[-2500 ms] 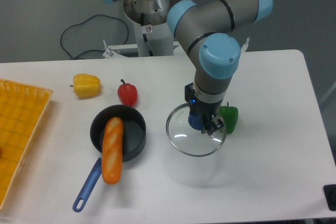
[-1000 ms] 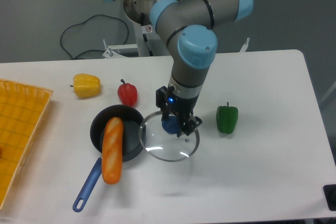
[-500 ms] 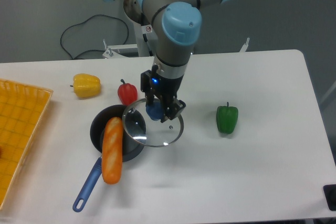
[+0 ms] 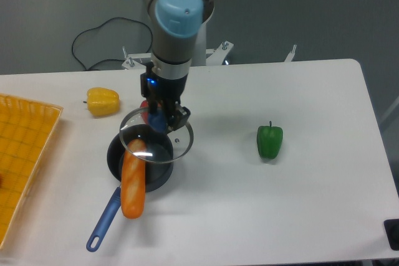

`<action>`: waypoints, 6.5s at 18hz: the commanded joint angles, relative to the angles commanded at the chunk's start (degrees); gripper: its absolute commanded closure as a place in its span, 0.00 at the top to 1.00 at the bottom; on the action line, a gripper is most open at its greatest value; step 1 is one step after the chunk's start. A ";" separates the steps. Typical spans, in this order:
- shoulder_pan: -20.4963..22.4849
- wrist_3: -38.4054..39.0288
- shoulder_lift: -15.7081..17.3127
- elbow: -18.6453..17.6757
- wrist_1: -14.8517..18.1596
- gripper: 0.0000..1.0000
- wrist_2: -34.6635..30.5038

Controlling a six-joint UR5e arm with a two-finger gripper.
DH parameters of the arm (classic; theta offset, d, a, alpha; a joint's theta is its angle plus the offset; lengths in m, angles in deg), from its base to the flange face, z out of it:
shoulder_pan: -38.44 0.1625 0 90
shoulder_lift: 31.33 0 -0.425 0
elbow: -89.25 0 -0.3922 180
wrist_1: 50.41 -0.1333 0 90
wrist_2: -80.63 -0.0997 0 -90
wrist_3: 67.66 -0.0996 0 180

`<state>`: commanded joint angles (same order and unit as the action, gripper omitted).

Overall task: Close the pot lid
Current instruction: 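Carry the held glass lid over toward the black pot, then lower the glass lid down onto the rim of the black pot, then hold the lid in place on the pot with the gripper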

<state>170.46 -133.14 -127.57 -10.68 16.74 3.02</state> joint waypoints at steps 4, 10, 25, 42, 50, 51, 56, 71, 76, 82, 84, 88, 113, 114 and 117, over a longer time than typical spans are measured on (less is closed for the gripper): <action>-0.53 0.26 -0.44 -0.62 -0.35 0.45 -0.09; -2.46 4.22 -1.93 -2.54 -7.28 0.45 -2.63; -4.40 8.97 -4.66 -3.16 -11.87 0.44 -2.82; -5.54 9.14 -6.15 -3.25 -12.39 0.44 -2.73; -5.45 8.79 -6.33 -3.16 -12.48 0.44 -2.73; -5.45 8.79 -6.33 -3.25 -12.48 0.44 -2.73; -5.45 8.88 -6.33 -3.52 -12.48 0.42 -2.73; -5.54 8.88 -6.77 -3.78 -12.48 0.42 -2.90; -5.54 8.88 -6.77 -4.13 -12.48 0.42 -2.90; -5.54 8.61 -7.29 -4.13 -13.53 0.42 -2.90; -5.54 8.61 -7.65 -4.04 -14.41 0.42 -2.90; -5.54 8.53 -7.65 -4.04 -14.33 0.42 -2.90; -5.54 8.35 -7.65 -4.39 -14.33 0.49 -4.13; -5.54 8.35 -7.65 -4.39 -14.33 0.53 -4.13; -5.54 8.35 -7.74 -4.39 -14.33 0.60 -4.13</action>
<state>164.92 -124.79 -135.30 -15.08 2.41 -1.11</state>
